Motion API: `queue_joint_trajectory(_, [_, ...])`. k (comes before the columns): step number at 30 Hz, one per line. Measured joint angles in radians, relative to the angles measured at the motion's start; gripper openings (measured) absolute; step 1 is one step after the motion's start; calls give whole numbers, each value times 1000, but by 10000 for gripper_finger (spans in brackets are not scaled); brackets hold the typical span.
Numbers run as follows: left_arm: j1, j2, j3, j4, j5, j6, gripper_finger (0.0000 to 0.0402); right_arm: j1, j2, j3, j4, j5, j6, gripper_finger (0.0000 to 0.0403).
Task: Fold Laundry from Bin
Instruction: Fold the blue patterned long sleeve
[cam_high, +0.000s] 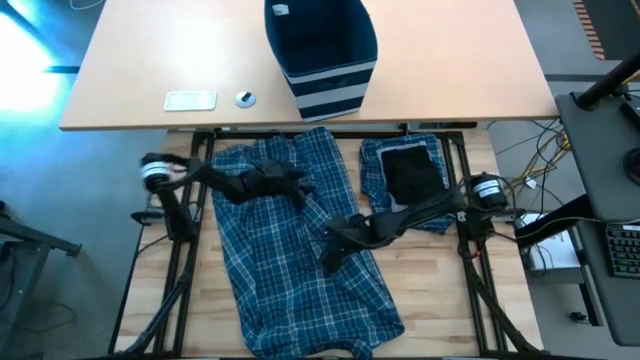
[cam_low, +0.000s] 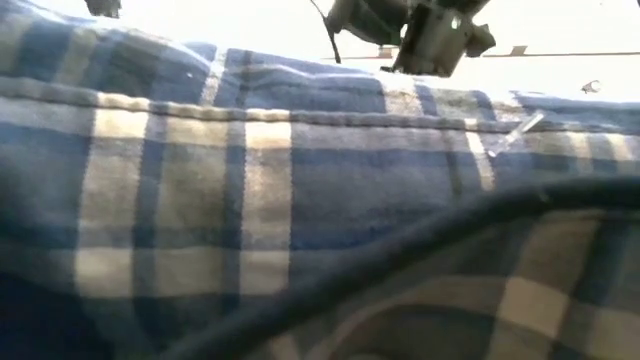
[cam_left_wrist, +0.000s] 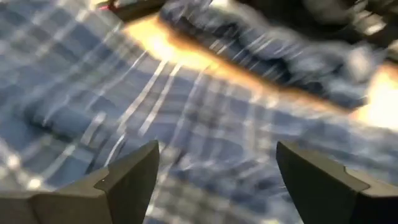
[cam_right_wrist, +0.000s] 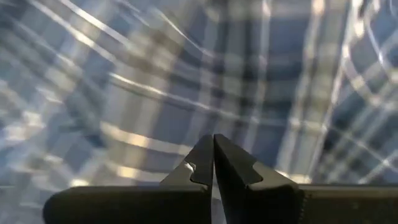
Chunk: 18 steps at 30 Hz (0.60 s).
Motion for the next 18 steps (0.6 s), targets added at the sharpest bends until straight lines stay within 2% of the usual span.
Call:
queue_joint_trajectory(4, [-15, -221, -19, -170, 28, 19, 312, 2, 46, 0, -27, -6, 49, 9])
queue_joint_trajectory(9, [-72, -545, -38, -519, 55, 111, 309, 2, 16, 25, -61, -6, 71, 9])
queue_joint_trajectory(14, [-217, -835, -38, -889, 100, 101, 308, 8, -18, 113, -144, 1, -3, 9])
queue_joint_trajectory(18, [-388, -1048, -24, -1184, 116, -22, 308, 46, -12, 191, -150, 0, -107, 22])
